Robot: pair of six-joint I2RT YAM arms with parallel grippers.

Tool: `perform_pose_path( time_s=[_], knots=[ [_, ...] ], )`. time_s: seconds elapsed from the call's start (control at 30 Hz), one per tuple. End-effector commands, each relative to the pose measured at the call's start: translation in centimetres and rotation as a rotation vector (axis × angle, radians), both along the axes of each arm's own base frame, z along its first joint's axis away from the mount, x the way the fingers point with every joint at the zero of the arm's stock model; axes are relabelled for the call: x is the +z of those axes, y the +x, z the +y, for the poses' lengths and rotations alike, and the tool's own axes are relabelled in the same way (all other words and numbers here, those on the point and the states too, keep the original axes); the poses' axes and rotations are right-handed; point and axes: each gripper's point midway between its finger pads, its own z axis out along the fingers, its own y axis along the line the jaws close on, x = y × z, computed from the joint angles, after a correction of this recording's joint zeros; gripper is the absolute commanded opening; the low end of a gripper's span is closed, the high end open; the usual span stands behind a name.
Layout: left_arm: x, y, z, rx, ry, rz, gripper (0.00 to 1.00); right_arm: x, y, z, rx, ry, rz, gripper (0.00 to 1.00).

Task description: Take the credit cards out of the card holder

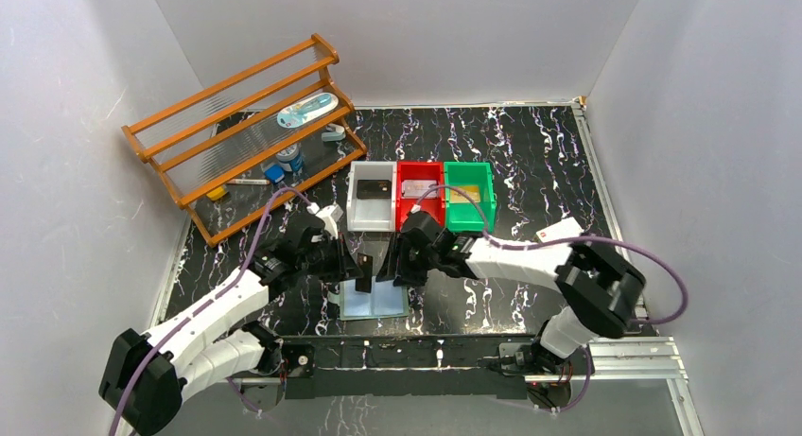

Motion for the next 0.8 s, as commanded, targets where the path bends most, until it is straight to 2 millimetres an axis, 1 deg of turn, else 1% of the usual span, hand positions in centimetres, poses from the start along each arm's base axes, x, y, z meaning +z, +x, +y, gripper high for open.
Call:
perform_pose_path(
  time_s=[0.0, 0.1, 0.23, 0.33, 0.4, 0.5, 0.6, 0.67, 0.77],
  knots=[
    [1.7, 0.7, 0.4, -0.017, 0.032, -0.065, 0.00, 4.6, 2.1, -0.3, -0.036, 0.094, -0.186, 0.60],
    [2.2, 0.9, 0.3, -0.023, 0.032, -0.085, 0.00, 4.3, 2.0, -1.2, -0.057, 0.092, -0.198, 0.62],
    [3.2, 1.8, 0.7, -0.013, 0.056, -0.133, 0.00, 4.5, 1.9, -1.6, -0.075, 0.132, -0.220, 0.63],
    [4.9, 2.4, 0.3, -0.055, 0.051, -0.201, 0.00, 4.7, 2.2, -2.4, -0.085, 0.105, -0.244, 0.64],
    [6.1, 2.9, 0.2, -0.080, 0.056, -0.253, 0.00, 4.5, 2.8, -3.5, -0.121, 0.061, -0.276, 0.64],
    [7.6, 3.9, 0.3, -0.108, 0.081, -0.335, 0.00, 4.6, 3.3, -4.7, -0.148, 0.038, -0.322, 0.64],
    [8.4, 5.0, 0.5, -0.141, 0.125, -0.425, 0.00, 5.5, 3.5, -5.6, -0.158, 0.045, -0.373, 0.65],
    [9.2, 5.9, 0.5, -0.191, 0.162, -0.516, 0.00, 6.5, 3.7, -6.1, -0.157, 0.050, -0.417, 0.67],
    [10.0, 7.0, 0.6, -0.238, 0.212, -0.612, 0.00, 7.6, 3.8, -6.9, -0.144, 0.047, -0.476, 0.72]
  ],
)
